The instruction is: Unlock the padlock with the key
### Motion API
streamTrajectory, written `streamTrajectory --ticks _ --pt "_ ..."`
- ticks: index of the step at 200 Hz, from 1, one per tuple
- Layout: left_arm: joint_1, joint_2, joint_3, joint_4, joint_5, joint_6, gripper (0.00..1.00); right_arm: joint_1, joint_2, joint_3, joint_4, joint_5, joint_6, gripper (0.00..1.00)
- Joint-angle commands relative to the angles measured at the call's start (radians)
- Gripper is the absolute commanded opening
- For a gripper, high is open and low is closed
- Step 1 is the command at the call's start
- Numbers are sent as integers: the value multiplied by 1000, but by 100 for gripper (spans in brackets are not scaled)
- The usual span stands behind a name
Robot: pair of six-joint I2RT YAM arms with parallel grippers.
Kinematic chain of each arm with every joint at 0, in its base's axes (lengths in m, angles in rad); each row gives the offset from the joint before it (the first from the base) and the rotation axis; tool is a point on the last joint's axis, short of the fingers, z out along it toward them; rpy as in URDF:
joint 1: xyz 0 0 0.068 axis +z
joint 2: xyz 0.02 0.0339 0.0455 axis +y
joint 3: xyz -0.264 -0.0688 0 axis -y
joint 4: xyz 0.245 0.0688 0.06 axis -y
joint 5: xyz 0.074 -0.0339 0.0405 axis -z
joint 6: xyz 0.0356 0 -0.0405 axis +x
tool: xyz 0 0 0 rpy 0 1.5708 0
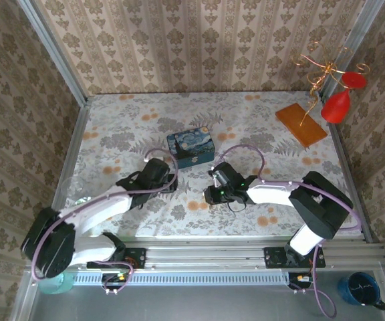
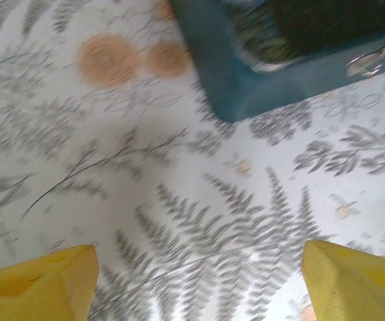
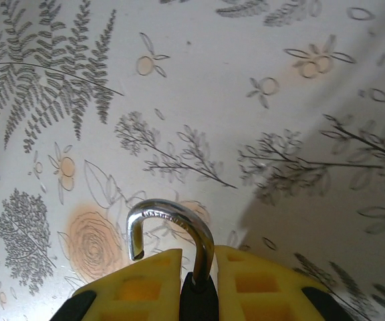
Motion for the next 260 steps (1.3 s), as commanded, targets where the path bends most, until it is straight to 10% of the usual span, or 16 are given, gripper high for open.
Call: streamTrajectory --ticks 1,187,204,260 --pt "50 -130 -70 -6 -55 -27 83 11 24 44 -45 -6 -17 3" --pt "170 -211 -95 14 -7 9 86 0 -62 121 -298 133 -139 39" --pt "171 -188 -58 -7 -37 42 99 -17 -111 122 -329 152 -158 39" --pt "171 -44 135 -140 -269 159 100 -90 -404 87 -404 397 -259 39"
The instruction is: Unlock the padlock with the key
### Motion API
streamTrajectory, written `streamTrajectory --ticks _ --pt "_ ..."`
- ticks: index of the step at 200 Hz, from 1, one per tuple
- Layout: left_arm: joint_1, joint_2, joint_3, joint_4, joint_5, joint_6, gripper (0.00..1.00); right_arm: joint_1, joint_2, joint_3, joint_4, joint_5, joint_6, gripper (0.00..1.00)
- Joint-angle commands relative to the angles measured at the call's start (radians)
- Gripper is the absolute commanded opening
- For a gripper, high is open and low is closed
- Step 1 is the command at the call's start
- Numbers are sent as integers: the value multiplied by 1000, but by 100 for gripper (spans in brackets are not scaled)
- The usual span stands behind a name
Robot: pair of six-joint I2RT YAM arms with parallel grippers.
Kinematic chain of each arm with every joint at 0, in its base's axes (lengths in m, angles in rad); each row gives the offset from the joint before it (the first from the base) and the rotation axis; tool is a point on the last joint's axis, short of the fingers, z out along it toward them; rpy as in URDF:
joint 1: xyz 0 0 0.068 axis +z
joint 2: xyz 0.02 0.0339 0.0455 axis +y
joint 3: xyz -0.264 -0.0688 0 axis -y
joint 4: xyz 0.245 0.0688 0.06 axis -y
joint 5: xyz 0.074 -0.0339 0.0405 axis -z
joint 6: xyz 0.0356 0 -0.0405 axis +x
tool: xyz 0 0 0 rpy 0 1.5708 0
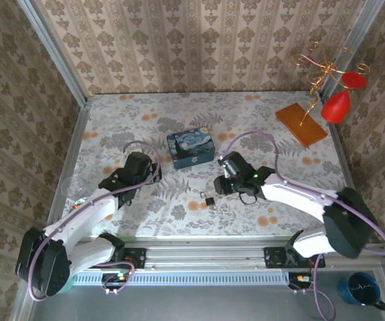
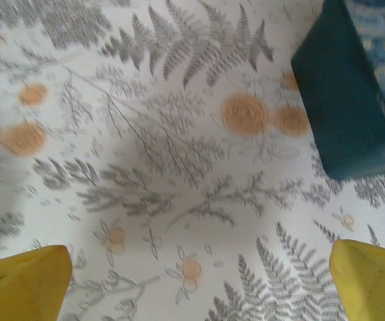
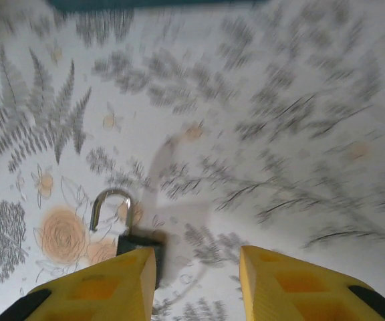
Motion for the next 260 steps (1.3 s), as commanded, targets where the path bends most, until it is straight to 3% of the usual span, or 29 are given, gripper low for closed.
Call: streamTrajectory --ticks 1,11,47,61,88,107,135,193,205,260 --pt "7 36 69 -65 -150 84 100 -27 -132 -7 -55 163 -81 39" --pt "9 52 90 -62 -200 105 100 -43 -190 -38 -34 223 -108 40" --pt "30 140 148 11 -316 233 100 -102 -374 -163 121 492 -185 73" --pt "48 173 154 65 -369 271 100 -133 -424 -225 228 514 -261 75" --pt "68 210 69 355 -426 441 100 -217 -452 -286 328 471 -272 76" --pt "79 238 -9 581 -457 570 100 -250 -407 -285 347 515 -270 76" --pt "130 303 -139 931 -394 718 100 -295 -300 -278 406 608 -315 79" --pt "212 525 -272 1462 -295 852 100 -428 -71 -285 654 552 -380 82" --pt "224 524 -259 1433 -345 818 100 -449 -17 -288 717 539 -406 82" --pt "379 432 -264 1239 -54 647 100 -495 74 -352 990 422 -497 84"
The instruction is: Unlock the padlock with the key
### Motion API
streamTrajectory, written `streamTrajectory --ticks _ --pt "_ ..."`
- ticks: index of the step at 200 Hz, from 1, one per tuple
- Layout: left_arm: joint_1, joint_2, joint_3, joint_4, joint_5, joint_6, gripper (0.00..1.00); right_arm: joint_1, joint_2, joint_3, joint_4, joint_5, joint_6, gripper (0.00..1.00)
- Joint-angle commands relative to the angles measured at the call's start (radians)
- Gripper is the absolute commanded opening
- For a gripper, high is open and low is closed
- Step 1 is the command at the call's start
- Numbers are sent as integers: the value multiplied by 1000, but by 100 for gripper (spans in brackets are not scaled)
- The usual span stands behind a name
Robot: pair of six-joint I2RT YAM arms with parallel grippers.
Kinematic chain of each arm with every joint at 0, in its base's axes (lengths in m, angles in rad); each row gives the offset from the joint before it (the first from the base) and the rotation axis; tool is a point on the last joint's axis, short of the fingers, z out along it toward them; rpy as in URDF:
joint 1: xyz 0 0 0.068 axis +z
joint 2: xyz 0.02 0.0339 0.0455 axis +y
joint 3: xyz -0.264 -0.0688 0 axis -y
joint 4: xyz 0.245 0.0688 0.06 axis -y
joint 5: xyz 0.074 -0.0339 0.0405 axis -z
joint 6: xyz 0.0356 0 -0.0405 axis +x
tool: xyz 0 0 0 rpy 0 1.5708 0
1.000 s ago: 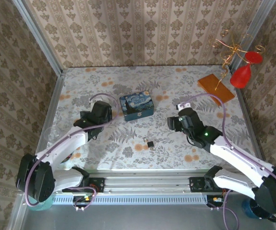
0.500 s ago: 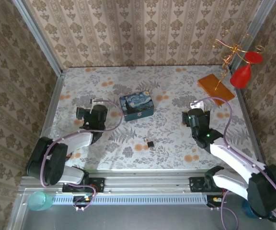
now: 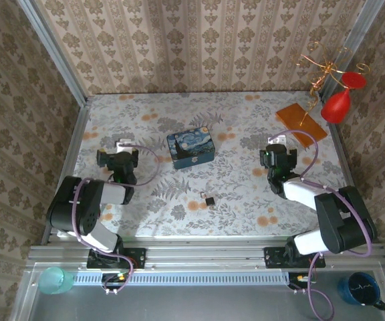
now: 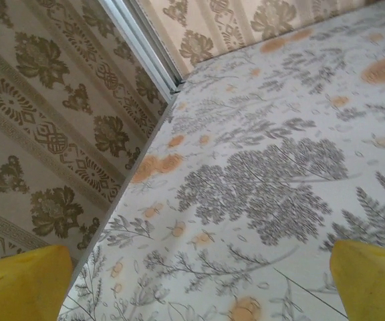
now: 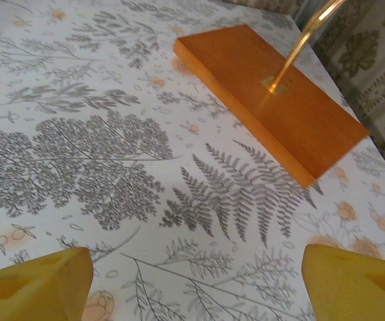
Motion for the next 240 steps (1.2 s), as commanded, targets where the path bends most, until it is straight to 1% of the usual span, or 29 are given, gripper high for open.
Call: streamTrajectory --ticks 1,6,14,23,37,48,60,74,80,83,92,96,103,111,117,125,129,132,144,151,240 --pt "57 -35 1 -49 162 -91 100 -21 2 -42 198 -77 -62 84" --pt "66 -37 8 -71 182 -100 100 -36 -5 -52 213 -109 -55 84" --pt "82 -37 23 -104 214 -113 100 -75 -18 -49 183 -178 -17 83" --pt "101 -36 43 -148 247 -128 100 -124 -19 -62 205 -246 28 83" --pt "140 -31 71 -202 310 -158 100 -176 -12 -120 328 -316 76 83" --pt "160 -37 70 -209 345 -176 100 -185 14 -140 384 -337 76 82" --pt "162 -37 55 -178 350 -175 100 -184 41 -138 407 -371 65 82" --pt "174 -24 -6 -76 393 -193 100 -184 82 -124 413 -373 65 83" --pt "184 21 -39 65 389 -182 100 -184 108 -120 429 -373 66 83" --pt "187 30 -51 92 390 -178 100 -185 119 -118 447 -373 63 83" --pt "188 -16 -52 -4 409 -208 100 -187 110 -107 409 -381 64 83" --pt "188 -10 -48 6 401 -209 100 -189 105 -103 393 -386 67 83" --pt "187 17 -45 54 395 -183 100 -190 115 -108 420 -387 64 84" --pt "184 0 -32 -13 393 -198 100 -190 110 -105 403 -386 65 86" --pt "185 0 -27 -13 390 -201 100 -190 111 -103 400 -386 65 87" --pt "185 13 -34 24 386 -186 100 -190 115 -105 412 -385 64 91" --pt "185 7 -32 5 387 -190 100 -190 111 -104 402 -385 66 99" --pt "186 3 -30 -8 390 -198 100 -190 110 -102 397 -385 66 100" --pt "186 11 -33 19 387 -187 100 -189 112 -104 406 -385 65 100" --pt "185 5 -31 0 389 -196 100 -190 110 -103 403 -385 66 100" --pt "185 8 -32 8 392 -187 100 -188 110 -107 408 -383 64 100"
